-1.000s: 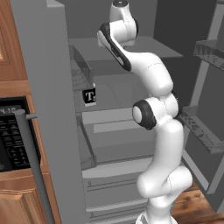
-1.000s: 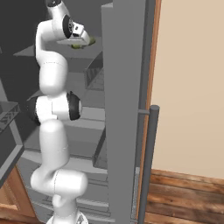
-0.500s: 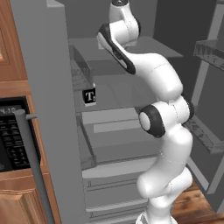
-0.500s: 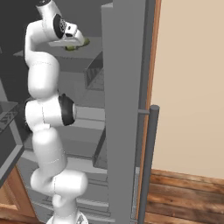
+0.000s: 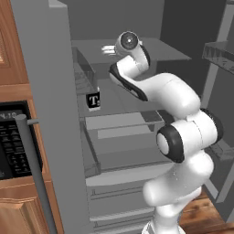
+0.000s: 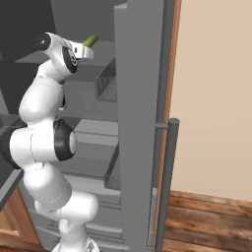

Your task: Place the condiment bottle and condiment bottle from the counter to the top shelf of the fridge. If the existing items in the fridge are on the top shelf, move them to other shelves.

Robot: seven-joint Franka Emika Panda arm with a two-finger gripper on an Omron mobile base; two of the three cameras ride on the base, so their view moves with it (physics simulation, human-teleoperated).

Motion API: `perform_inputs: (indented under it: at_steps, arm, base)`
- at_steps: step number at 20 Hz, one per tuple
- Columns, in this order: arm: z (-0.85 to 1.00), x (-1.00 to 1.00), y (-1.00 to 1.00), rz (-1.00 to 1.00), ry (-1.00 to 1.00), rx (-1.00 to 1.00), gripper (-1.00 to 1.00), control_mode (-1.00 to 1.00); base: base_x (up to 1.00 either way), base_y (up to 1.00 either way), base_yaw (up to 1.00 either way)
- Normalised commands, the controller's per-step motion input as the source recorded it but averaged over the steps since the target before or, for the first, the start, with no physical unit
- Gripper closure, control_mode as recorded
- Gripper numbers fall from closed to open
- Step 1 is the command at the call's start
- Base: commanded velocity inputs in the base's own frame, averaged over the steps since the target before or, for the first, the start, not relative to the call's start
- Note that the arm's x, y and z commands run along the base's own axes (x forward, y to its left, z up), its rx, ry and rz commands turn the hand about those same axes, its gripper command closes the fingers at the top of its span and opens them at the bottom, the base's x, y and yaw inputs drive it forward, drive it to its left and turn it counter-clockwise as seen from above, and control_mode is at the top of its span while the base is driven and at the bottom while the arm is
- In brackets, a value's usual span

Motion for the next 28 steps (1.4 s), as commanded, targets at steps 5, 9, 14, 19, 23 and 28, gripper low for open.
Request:
perform_inputs:
  at_steps: [5,9,14,19,23,28]
  arm:
    - [0.94,-1.0,0.14,0.0,-0.22,0.12,1.0,-1.0]
    - [1.0,-1.0,0.19,0.0,0.0,0.11,1.0,-1.0]
    - [0.56,-1.0,0.1,0.0,0.2,0.11,1.0,-1.0]
    - [-0.64,-1.0,0.0,0.0,0.21,0.0,1.0,-1.0]
    - [-1.0,-1.0,0.0,0.0,0.25,-0.08,1.0,-1.0]
    - [-1.0,-0.89,-0.07,0.0,0.38,-0.05,1.0,-1.0]
  base:
    - [0.0,0.0,0.0]
    - [0.0,0.0,0.0]
    - [0.0,0.0,0.0]
    - [0.0,0.0,0.0]
    - [0.0,0.0,0.0]
    - [0.0,0.0,0.0]
